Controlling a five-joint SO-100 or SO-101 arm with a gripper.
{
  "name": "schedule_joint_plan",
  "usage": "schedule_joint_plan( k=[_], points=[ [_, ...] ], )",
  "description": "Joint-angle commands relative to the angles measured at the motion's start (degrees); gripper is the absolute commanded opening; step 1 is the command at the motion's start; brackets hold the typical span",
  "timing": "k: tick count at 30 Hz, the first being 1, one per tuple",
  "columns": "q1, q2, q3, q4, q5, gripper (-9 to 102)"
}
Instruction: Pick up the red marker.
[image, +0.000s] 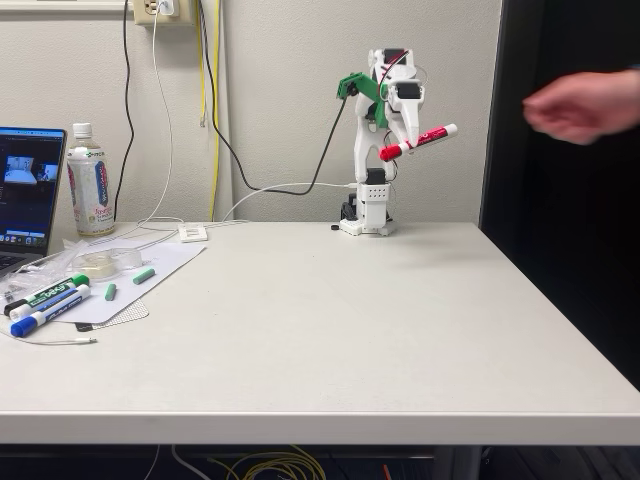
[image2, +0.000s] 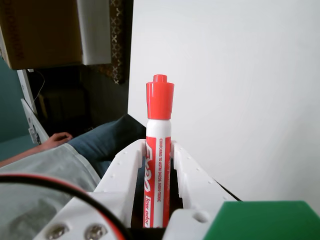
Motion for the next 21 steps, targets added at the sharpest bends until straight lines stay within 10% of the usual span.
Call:
schedule_joint_plan(
  k=[1, 21],
  points=[
    [1.41, 9.84, 12.22, -7.73, -1.23, 1],
    [5.01, 19.86, 23.99, -16.26, -4.48, 1]
  ],
)
